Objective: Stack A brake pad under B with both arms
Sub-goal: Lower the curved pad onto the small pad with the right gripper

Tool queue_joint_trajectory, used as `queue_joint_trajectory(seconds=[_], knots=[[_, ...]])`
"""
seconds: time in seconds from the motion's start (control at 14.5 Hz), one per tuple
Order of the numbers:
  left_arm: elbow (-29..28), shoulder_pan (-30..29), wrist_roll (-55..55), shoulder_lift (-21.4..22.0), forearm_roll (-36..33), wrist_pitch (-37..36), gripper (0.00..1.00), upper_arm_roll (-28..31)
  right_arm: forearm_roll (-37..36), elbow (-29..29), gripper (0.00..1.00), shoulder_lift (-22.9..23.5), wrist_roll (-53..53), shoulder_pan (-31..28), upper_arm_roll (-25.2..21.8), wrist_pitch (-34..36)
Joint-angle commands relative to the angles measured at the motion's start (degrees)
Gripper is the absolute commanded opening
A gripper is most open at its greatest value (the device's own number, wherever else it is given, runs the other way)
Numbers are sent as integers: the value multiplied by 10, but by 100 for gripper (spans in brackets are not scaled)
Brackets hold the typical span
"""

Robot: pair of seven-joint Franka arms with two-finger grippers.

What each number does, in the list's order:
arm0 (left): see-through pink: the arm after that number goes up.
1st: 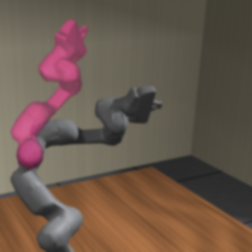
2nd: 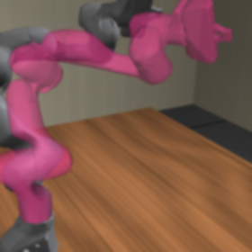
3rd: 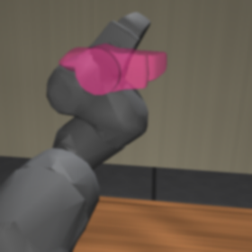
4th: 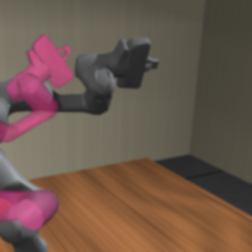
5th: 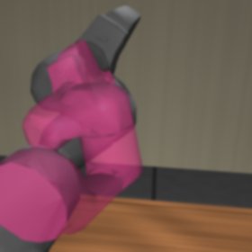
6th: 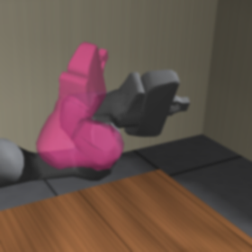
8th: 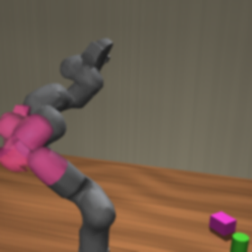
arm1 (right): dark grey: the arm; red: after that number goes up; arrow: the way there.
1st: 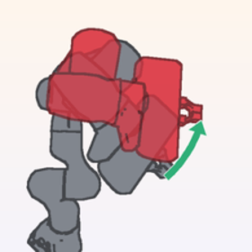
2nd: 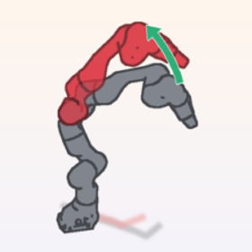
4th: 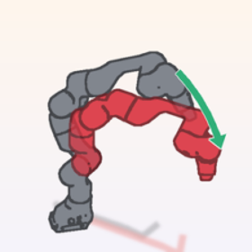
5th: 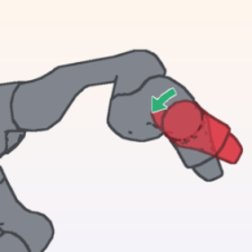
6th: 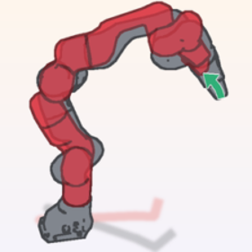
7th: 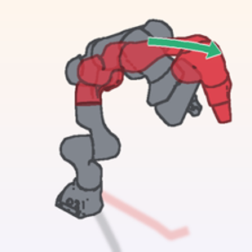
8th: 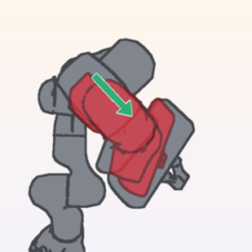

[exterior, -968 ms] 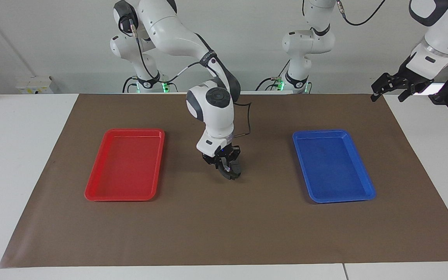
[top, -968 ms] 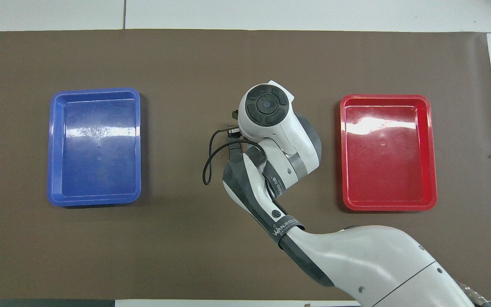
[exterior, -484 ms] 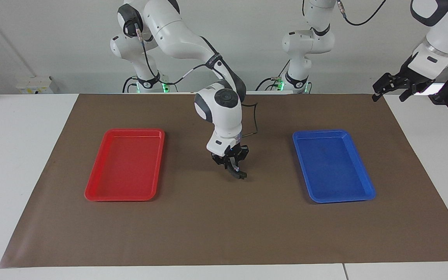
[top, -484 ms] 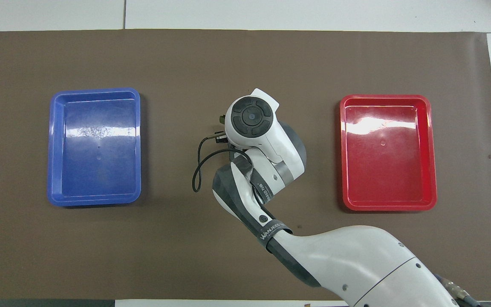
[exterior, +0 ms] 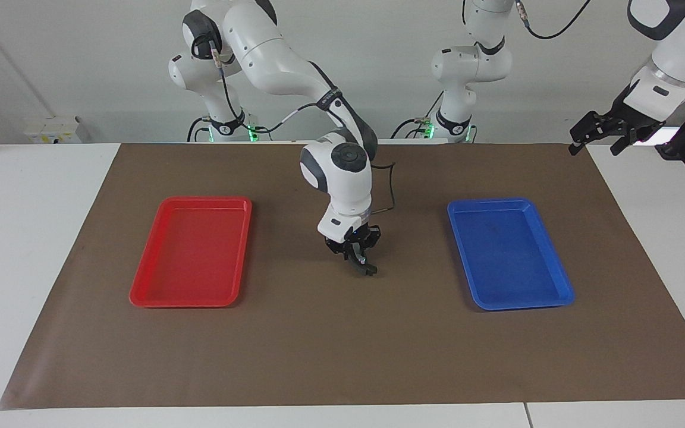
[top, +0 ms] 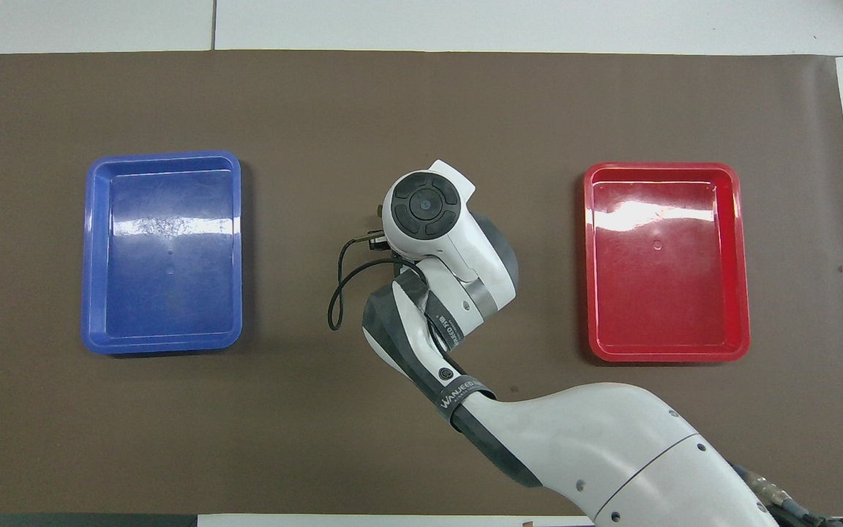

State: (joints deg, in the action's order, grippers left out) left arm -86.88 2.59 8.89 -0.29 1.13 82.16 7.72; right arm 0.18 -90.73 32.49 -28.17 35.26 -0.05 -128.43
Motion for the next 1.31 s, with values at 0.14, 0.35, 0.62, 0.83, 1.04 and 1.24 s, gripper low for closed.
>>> queue_joint_trajectory(seconds=[0.14,0.35,0.62,0.83,1.04,1.24], knots=[[-7,-1,-1,7,-10,-7,99,-1,11,-15,0,-5,-14,4,0,-2],[-7,-1,-1,7,-10,-7,99,-1,10,-17,0,-5,-15,4,0,-4],[-7,-1,-1,7,-10,-7,99,-1,8,-31,0,-9,-37,5,0,-9],[-7,-1,-1,7,-10,-7,99,-1,8,-31,2,-9,-37,5,0,-12],[-7,-1,-1,7,-10,-7,99,-1,7,-49,96,-15,-41,6,0,-30],[-7,-1,-1,7,-10,-7,99,-1,5,-46,100,-16,-43,17,0,-23]])
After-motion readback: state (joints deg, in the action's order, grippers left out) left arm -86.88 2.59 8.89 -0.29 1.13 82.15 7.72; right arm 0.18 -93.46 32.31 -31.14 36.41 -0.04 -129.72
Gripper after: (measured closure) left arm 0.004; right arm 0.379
